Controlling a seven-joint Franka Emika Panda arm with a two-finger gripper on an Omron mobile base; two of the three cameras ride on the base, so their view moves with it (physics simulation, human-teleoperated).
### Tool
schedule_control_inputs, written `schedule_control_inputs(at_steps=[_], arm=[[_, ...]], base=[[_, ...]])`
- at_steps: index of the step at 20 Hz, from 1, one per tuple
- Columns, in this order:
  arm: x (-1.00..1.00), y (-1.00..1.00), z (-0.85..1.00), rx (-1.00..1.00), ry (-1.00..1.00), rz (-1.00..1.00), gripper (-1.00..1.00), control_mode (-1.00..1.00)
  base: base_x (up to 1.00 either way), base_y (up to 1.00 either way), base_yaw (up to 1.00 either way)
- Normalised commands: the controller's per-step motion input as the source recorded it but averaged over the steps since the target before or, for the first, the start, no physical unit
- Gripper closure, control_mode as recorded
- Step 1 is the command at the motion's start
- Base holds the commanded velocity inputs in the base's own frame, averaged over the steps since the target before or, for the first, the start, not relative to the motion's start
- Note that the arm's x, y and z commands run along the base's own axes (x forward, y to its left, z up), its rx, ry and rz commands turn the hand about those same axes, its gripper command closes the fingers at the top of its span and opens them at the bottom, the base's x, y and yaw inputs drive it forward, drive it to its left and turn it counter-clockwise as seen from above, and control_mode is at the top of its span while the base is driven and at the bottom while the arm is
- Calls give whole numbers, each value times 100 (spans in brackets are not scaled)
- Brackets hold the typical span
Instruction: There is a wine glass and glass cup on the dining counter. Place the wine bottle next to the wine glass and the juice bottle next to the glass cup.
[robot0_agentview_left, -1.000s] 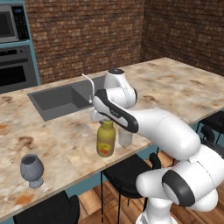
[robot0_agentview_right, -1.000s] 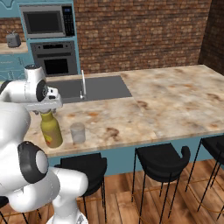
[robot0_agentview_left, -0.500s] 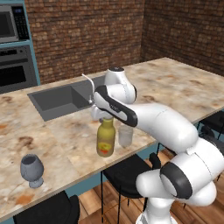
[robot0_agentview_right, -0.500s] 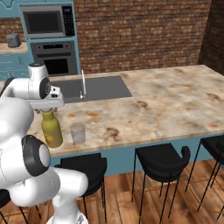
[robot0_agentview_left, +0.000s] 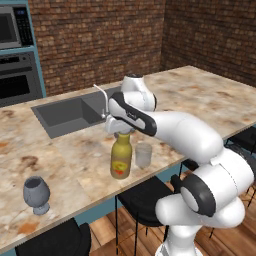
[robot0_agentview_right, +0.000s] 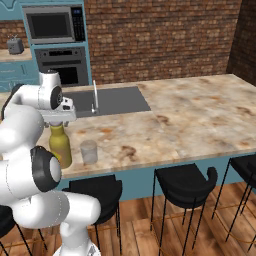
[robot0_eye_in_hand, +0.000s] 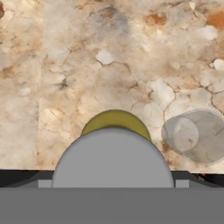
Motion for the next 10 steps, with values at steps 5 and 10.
schedule_control_inputs(at_steps=[5,10], arm=[[2,-4,-13,1,0,0,100,-100],[0,-7,-1,0,0,0,100,-100]], base=[[0,0,0],[0,0,0]])
